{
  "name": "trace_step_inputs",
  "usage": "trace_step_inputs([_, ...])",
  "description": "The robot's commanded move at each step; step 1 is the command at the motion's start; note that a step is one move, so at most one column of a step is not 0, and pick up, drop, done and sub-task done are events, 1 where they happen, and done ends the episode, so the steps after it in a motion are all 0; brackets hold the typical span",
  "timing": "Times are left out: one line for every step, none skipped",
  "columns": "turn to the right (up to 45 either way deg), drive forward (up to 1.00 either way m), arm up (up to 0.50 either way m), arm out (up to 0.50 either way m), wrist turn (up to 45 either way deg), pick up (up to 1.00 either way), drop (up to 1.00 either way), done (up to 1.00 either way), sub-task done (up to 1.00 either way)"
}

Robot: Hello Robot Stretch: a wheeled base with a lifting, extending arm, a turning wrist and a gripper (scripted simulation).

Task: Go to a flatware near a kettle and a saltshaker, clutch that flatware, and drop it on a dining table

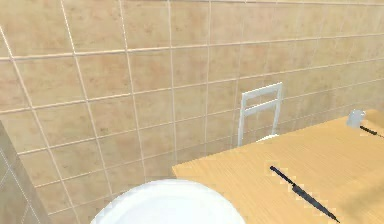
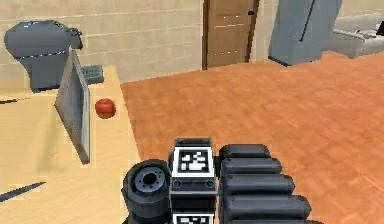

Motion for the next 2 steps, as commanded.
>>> trace_step_inputs([15.0, 0.00, 0.00, 0.00, 0.0, 0.00, 0.00, 0.00, 0.00])
trace_step_inputs([-45.0, 0.00, 0.00, 0.00, 0.0, 0.00, 0.00, 0.00, 0.00])
